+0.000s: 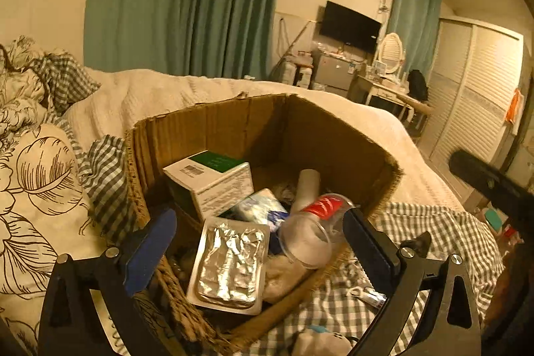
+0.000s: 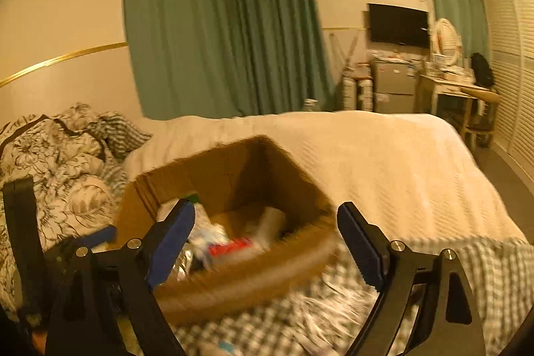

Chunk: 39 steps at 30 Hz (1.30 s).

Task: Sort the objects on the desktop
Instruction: 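Carry the blister pack and floss bottle into the cardboard box and release them, then move both grippers back over the remaining items on the bedspread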

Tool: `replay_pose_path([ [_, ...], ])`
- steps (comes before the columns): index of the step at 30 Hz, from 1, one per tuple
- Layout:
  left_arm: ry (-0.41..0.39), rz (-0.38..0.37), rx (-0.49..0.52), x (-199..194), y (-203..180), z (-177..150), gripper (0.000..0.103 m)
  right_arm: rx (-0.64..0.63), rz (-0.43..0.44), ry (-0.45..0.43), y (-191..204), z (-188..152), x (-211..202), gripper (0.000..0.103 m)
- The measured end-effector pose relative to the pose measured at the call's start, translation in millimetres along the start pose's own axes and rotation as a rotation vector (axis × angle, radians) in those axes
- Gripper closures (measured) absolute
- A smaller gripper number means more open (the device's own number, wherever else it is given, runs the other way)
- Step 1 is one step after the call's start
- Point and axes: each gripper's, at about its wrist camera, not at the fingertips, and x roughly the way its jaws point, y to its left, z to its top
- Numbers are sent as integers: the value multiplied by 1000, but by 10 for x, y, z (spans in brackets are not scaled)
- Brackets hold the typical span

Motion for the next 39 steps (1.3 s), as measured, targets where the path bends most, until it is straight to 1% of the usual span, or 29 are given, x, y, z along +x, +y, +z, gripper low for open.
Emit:
replay_pose_path([
  [3, -12, -3, 47, -58, -143, -47, 1, 10, -70, 46, -174, -155, -120, 16],
  [5, -15, 1, 73, -86, -224, -88, 0, 8, -131, 78, -319, -321, -227, 16],
  [6, -18, -5, 81, -111, -273, -115, 1, 11, -147, 95, -374, -390, -259, 16],
  [11, -3, -63, 118, -191, -501, -291, 1, 41, -251, 175, -688, -840, -357, 16],
  [14, 1, -128, 151, -298, -678, -435, 0, 67, -265, 236, -856, -1044, -303, 16],
  [17, 5, -185, 177, -384, -842, -604, 0, 67, -272, 257, -902, -1132, -220, 16],
  [18, 14, -201, 191, -386, -899, -672, 0, 62, -272, 267, -905, -1154, -187, 16],
  [20, 34, -204, 219, -344, -982, -784, 0, 48, -275, 273, -878, -1200, -151, 16],
  [22, 70, -184, 259, -243, -1053, -887, 0, 38, -273, 278, -875, -1231, -152, 16],
  [24, 119, -148, 293, -94, -1089, -967, 0, 47, -256, 289, -888, -1272, -132, 16],
  [26, 180, -117, 295, 65, -1043, -1027, 0, 44, -232, 303, -867, -1303, -102, 16],
  [28, 241, -112, 267, 202, -951, -1084, 0, 30, -203, 309, -825, -1317, -72, 16],
  [30, 301, -132, 237, 328, -886, -1133, 0, 13, -163, 316, -771, -1325, -18, 17],
  [32, 348, -150, 235, 445, -857, -1197, 0, -9, -128, 339, -717, -1349, 70, 22],
  [34, 373, -134, 256, 561, -842, -1253, 0, -29, -98, 365, -679, -1394, 184, 24],
  [35, 400, -139, 254, 633, -820, -1279, 0, -35, -82, 377, -665, -1415, 237, 28],
  [37, 460, -178, 214, 741, -760, -1303, 0, -47, -58, 409, -637, -1466, 368, 35],
  [39, 484, -202, 176, 797, -691, -1304, 2, -57, -32, 454, -613, -1545, 533, 36],
])
